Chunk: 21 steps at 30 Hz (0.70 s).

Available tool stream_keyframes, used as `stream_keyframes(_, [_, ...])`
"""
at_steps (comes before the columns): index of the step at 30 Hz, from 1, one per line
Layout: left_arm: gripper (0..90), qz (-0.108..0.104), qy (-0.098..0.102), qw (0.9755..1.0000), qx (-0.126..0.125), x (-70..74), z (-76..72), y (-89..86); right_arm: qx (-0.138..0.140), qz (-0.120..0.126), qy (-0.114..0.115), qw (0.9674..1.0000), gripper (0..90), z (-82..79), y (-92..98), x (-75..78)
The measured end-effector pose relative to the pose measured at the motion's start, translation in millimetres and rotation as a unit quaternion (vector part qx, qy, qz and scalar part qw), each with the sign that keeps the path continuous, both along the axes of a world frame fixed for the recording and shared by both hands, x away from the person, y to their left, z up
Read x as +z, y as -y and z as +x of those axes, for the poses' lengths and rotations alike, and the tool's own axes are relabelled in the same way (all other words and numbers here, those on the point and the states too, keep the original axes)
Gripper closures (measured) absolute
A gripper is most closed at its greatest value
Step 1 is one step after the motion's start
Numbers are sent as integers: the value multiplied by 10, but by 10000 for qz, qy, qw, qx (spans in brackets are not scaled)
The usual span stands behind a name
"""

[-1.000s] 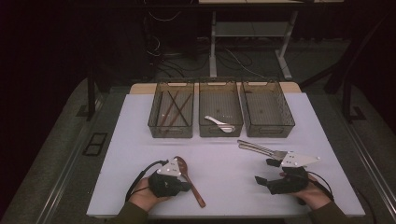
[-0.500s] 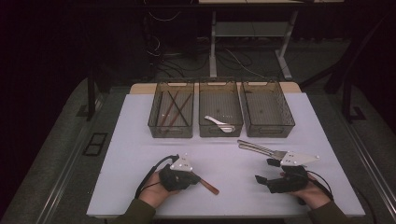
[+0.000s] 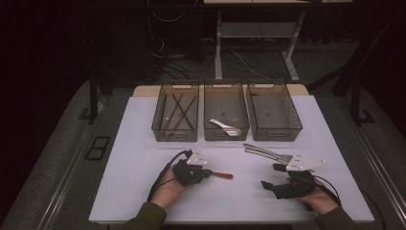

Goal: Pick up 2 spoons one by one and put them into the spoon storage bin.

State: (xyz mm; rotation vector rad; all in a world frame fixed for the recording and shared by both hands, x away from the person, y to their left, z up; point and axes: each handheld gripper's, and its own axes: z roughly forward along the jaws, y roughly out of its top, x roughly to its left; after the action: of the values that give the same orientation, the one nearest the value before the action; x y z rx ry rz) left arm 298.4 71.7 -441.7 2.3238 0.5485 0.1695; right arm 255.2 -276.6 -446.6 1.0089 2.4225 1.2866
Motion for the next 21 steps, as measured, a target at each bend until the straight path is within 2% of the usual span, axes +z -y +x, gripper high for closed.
stream_keyframes(3, [888, -38, -7, 10000, 1, 11, 29, 24, -5, -4, -1, 10000, 177, -1, 4, -1])
stream_keyframes(6, [883, -172, -21, 9998, -19, 52, 31, 20, -7, 19, -3, 10000, 177, -1, 7, -1])
stream_keyframes(11, [811, -404, -10, 9992, -11, 155, 88, -44, 22, 18, -18, 10000, 177, -1, 0, -4])
stream_keyframes(15, [721, -564, 5, 9983, 141, 223, 175, -183, 14, 40, -21, 10000, 177, -3, 1, -3])
stream_keyframes(19, [598, -651, 89, 9970, 399, 248, 244, -398, -6, 61, -30, 10000, 177, 3, 12, -6])
stream_keyframes(21, [546, -705, 65, 9964, 471, 248, 275, -511, -3, 58, -26, 10000, 177, 3, 12, -6])
